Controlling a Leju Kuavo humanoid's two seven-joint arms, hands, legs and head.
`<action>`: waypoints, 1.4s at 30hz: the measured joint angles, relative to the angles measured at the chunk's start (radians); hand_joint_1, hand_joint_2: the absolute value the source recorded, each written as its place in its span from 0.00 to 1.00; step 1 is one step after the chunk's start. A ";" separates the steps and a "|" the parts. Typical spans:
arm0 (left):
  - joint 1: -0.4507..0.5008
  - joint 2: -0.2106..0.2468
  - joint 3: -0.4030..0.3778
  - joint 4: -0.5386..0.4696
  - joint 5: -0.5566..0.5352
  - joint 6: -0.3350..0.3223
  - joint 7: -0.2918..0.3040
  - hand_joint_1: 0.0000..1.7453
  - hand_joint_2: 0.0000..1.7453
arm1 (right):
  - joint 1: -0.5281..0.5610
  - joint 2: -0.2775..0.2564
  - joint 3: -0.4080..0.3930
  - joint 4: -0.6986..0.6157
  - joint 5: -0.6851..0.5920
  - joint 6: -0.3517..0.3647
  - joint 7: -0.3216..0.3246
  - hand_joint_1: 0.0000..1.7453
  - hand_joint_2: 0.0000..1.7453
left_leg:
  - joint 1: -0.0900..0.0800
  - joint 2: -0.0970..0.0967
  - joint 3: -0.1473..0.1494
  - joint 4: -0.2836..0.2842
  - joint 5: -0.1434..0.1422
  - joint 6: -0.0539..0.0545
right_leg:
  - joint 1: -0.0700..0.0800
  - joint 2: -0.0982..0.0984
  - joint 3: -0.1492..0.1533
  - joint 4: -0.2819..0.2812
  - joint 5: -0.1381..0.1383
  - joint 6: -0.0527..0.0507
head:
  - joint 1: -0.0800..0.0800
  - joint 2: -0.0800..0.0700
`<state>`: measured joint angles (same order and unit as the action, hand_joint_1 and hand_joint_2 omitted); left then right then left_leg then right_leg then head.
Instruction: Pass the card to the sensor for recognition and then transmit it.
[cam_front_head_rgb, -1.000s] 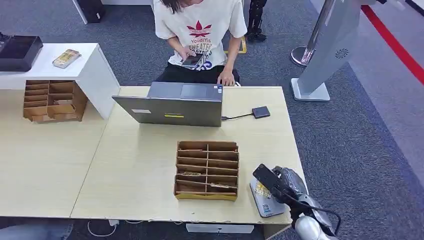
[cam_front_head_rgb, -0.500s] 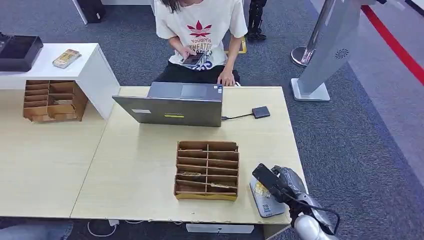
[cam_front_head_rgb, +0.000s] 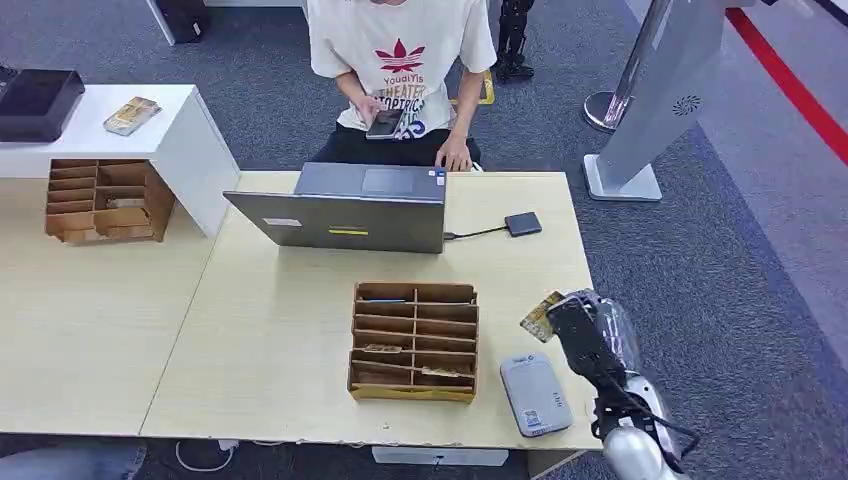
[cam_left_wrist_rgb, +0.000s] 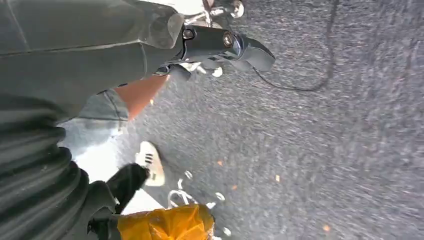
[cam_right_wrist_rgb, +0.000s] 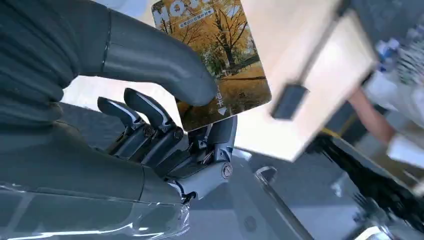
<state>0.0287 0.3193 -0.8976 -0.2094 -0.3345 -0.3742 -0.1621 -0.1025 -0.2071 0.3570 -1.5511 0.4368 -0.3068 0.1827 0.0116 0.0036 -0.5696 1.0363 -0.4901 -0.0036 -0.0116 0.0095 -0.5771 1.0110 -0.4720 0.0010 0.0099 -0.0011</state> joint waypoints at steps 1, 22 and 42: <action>0.002 0.000 0.000 0.000 0.014 0.000 -0.007 0.00 1.00 | 0.003 0.003 -0.008 -0.017 -0.010 -0.022 -0.017 1.00 1.00 | 0.000 0.000 0.000 0.000 0.000 0.000 | 0.000 0.000 0.000 0.000 0.000 0.000 | 0.000 0.000; 0.022 -0.010 0.067 0.000 0.163 0.000 -0.072 0.00 1.00 | 0.101 0.104 -0.077 -0.225 -0.015 -0.226 -0.230 1.00 1.00 | 0.000 0.000 -0.002 0.000 0.000 0.000 | 0.000 0.000 -0.001 0.000 -0.001 0.000 | 0.000 0.000; -0.009 -0.026 0.129 0.000 0.248 0.000 -0.109 0.00 1.00 | -0.096 0.225 0.015 -0.008 0.198 -0.257 -0.201 1.00 1.00 | 0.000 -0.001 -0.002 0.000 0.002 -0.002 | 0.000 -0.001 -0.002 0.001 0.000 -0.001 | 0.000 0.000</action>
<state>0.0193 0.2930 -0.7691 -0.2091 -0.0862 -0.3742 -0.2716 -0.1982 0.0183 0.3723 -1.5590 0.6352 -0.5638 -0.0183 0.0121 0.0025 -0.5712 1.0360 -0.4884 -0.0057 -0.0114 0.0087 -0.5787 1.0119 -0.4718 0.0000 0.0103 -0.0011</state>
